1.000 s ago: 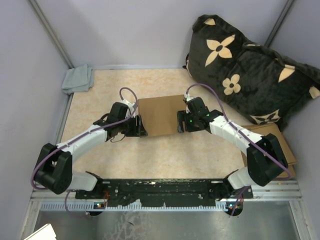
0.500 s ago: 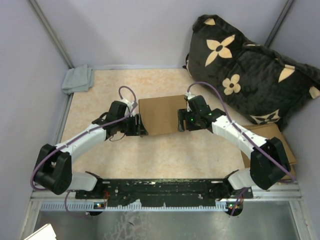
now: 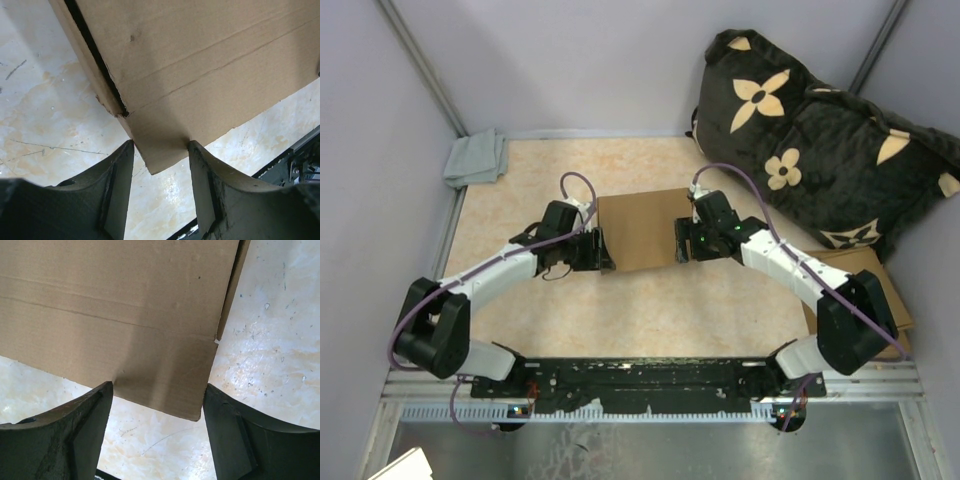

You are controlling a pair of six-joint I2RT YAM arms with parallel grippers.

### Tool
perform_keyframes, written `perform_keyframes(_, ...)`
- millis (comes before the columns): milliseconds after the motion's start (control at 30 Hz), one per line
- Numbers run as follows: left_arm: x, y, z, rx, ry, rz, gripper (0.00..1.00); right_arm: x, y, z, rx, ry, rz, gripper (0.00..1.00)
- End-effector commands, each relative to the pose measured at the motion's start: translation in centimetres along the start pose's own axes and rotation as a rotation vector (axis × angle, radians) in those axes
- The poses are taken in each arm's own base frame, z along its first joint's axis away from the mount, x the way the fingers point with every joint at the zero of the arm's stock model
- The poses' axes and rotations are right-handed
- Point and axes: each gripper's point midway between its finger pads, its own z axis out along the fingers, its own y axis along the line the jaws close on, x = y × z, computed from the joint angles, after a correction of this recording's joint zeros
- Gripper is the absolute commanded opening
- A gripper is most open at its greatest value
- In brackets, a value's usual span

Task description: Fold the paper box

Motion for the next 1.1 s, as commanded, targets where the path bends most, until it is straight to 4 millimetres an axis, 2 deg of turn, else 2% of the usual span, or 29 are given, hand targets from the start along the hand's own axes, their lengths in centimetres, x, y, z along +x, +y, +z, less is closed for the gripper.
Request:
perform_keyframes(0, -1.4, -0.4, 0.2, 0.002, -0.032, 0.029, 0.54, -1.4, 0.6, 0.5, -0.015, -0.050, -0.027, 0.72)
perform_keyframes(400, -1.1, 1.2, 0.4, -0.069, -0.033, 0.036, 0.52, -0.5, -0.8, 2.3, 0.054, -0.021, -0.030, 0.68)
perform_keyframes(733, -1.5, 1.5, 0.3, -0.092, -0.045, 0.041, 0.51, -0.3, -1.5, 2.9, 0.087, -0.026, -0.031, 0.67)
perform_keyframes(800, -1.5, 1.8, 0.5, -0.106, -0.046, 0.035, 0.50, -0.1, -1.7, 3.4, 0.094, -0.024, -0.031, 0.63)
perform_keyframes(1000, -1.6, 2.8, 0.8, -0.154, -0.063, 0.019, 0.45, 0.9, -2.9, 5.1, 0.143, -0.005, -0.024, 0.45)
perform_keyframes(1067, -1.7, 3.2, 1.1, -0.172, -0.079, 0.005, 0.39, 0.9, -3.4, 5.5, 0.170, -0.017, -0.013, 0.39)
